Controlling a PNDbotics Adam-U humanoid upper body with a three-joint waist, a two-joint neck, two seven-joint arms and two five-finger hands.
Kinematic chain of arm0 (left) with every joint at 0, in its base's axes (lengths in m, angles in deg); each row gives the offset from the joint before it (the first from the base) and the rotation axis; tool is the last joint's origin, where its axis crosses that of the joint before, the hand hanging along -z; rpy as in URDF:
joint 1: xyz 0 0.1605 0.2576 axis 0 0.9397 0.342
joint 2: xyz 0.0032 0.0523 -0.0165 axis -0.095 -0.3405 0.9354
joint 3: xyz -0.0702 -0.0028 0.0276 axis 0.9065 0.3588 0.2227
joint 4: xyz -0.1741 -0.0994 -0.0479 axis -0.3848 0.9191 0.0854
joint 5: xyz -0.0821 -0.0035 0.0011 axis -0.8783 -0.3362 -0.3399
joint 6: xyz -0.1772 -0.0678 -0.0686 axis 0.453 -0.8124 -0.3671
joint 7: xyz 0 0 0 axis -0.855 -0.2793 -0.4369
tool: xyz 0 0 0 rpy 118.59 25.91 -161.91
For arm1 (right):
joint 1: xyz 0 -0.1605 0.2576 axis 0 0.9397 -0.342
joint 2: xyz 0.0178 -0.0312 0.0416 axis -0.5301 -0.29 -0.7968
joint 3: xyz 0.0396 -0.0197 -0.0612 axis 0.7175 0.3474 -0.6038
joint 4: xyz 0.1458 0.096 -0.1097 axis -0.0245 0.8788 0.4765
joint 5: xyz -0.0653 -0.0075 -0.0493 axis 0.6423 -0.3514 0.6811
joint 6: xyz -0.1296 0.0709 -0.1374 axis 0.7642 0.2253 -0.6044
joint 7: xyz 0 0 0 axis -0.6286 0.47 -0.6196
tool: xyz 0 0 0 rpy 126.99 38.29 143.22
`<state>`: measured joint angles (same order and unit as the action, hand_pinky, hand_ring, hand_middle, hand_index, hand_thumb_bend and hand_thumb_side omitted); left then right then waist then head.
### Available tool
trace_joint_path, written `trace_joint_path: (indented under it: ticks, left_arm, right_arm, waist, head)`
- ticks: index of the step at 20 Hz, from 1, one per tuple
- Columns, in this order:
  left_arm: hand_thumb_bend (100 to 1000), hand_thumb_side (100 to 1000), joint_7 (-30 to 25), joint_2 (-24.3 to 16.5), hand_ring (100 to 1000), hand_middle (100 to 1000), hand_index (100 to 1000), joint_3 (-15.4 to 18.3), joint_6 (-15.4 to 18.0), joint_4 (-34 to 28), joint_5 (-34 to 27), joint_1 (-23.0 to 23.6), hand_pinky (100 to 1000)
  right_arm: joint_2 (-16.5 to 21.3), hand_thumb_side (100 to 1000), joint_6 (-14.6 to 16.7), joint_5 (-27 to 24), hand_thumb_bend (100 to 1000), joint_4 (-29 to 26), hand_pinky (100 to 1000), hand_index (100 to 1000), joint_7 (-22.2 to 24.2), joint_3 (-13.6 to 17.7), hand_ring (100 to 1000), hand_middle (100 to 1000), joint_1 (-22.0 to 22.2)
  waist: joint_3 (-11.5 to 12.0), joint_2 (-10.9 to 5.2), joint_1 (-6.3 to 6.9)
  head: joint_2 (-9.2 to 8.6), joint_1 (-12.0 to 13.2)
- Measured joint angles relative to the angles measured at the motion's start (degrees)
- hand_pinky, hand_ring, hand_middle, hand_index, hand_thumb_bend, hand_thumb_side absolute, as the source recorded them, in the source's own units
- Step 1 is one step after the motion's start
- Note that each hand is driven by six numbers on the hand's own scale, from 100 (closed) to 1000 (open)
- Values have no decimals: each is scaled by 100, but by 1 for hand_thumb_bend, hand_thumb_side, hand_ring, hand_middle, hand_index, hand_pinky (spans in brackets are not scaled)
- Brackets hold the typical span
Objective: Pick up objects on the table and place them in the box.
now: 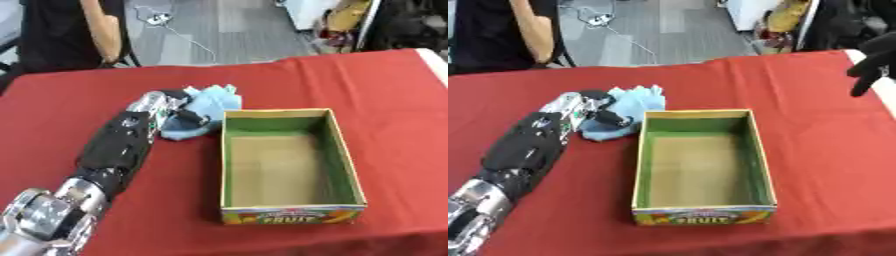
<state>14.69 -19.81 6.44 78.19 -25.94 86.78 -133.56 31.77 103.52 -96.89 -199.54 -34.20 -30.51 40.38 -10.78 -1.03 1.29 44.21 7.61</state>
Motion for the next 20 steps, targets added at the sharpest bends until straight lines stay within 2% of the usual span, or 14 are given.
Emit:
trace_joint_path:
  ticks: [3,5,6,7,8,9,10,11,12,15,20]
  left_arm:
    - [617,688,4,0,457,580,718,15,-20,15,-49,5,473]
    - [403,412,-49,-1,400,507,632,31,-58,23,-73,5,397]
    - [261,222,-85,-1,350,451,549,32,-89,24,-76,4,335]
    - [107,107,-115,-2,270,369,460,33,-127,24,-84,2,239]
    - [100,175,-125,-2,156,255,348,33,-171,21,-88,1,100]
    - [100,249,-83,-2,101,199,289,33,-224,13,-89,1,100]
    - [100,326,-5,0,100,116,198,33,-280,1,-89,7,100]
    - [100,316,115,0,100,132,213,33,-321,-4,-89,27,100]
    - [100,294,267,0,100,100,145,33,-354,-16,-91,54,100]
    - [100,238,693,1,100,100,122,31,-379,-17,-148,106,100]
    - [100,251,844,-6,100,100,118,30,-338,38,-344,108,100]
  right_arm:
    - [0,637,3,-8,341,0,497,946,-3,0,670,760,-18]
    - [-1,637,12,-9,340,0,496,946,-12,0,670,760,-21]
    - [-1,637,13,-9,340,0,496,946,-13,0,670,760,-21]
    - [-1,637,14,-9,340,0,496,946,-14,0,670,760,-21]
    - [-1,637,15,-9,339,0,496,946,-15,0,670,760,-22]
    - [-1,637,17,-9,339,0,496,946,-17,0,670,760,-22]
    - [-1,637,20,-9,338,0,496,946,-20,0,670,760,-22]
    - [-1,637,20,-9,338,0,496,946,-20,0,670,760,-22]
    - [-1,637,20,-9,338,0,496,946,-20,0,670,760,-22]
    - [-1,637,20,-9,337,0,496,946,-20,0,670,760,-23]
    - [-2,637,20,-8,336,0,495,946,-20,0,670,760,-23]
  waist:
    - [0,1,0]
    - [0,1,0]
    - [0,1,0]
    - [0,1,0]
    - [0,0,0]
    - [0,0,0]
    - [0,1,0]
    - [0,3,0]
    - [0,5,0]
    - [1,10,0]
    - [6,11,0]
  head:
    - [0,0]
    - [0,0]
    - [0,0]
    - [0,0]
    - [0,0]
    - [0,0]
    - [0,0]
    - [0,0]
    - [0,0]
    - [0,0]
    - [0,0]
